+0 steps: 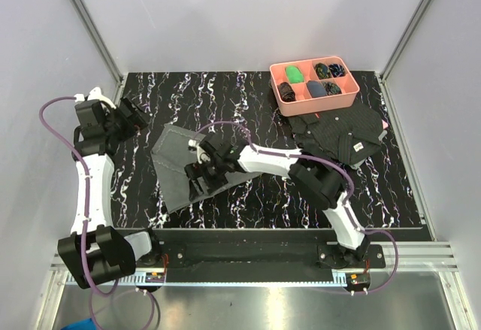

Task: Fold the napkin, place the utensils inside, and roll it up
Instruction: Fold the napkin

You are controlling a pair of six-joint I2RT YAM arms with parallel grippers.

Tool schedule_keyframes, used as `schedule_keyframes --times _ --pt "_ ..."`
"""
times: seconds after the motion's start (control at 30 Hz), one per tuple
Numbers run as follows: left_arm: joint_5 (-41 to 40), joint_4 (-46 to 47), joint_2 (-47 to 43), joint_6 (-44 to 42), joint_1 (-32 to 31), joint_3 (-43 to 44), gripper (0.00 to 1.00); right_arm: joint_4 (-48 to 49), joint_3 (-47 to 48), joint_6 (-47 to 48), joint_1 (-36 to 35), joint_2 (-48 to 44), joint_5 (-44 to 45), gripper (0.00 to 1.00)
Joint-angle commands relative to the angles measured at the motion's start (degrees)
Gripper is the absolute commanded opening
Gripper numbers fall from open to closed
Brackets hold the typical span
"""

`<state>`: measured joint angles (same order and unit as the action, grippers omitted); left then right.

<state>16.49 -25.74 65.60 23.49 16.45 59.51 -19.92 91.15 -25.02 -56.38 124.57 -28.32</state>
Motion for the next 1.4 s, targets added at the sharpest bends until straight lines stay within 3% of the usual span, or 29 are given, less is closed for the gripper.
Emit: schedule_keyframes --times 0.0,0.13,0.27,0.4,0.47,0.67,1.37 --pt "1.44 1.04 -0.83 -1.60 0.87 1.76 0.99 -2.66 -2.19 -2.32 3.38 -14.15 4.49 0.94" --pt "1.88 0.78 -0.65 -2.13 0.96 2.28 0.99 -2.84 -10.98 -5.82 8.64 -22.43 10.80 0.94" --pt "1.70 0.78 -0.39 -2.57 1.04 1.67 0.99 -3.02 -24.14 -7.94 18.29 -28.41 15.04 0.92" --pt "1.61 1.04 -0.48 -3.36 0.87 0.09 0.99 -2.06 -30.24 -8.21 24.38 -31.14 18.20 0.86" --pt "1.88 1.30 -0.65 -3.53 0.95 -0.62 0.99 -1.70 -31.65 -8.12 26.23 -31.50 18.73 0.79" --pt "2.14 1.65 -0.57 -3.71 0.95 -1.15 0.99 -1.26 -32.09 -8.21 30.10 -29.48 20.32 0.68" --pt "3.63 1.74 0.23 -3.01 1.04 -1.23 0.99 2.26 -29.63 -9.35 32.39 -24.73 19.35 0.57"
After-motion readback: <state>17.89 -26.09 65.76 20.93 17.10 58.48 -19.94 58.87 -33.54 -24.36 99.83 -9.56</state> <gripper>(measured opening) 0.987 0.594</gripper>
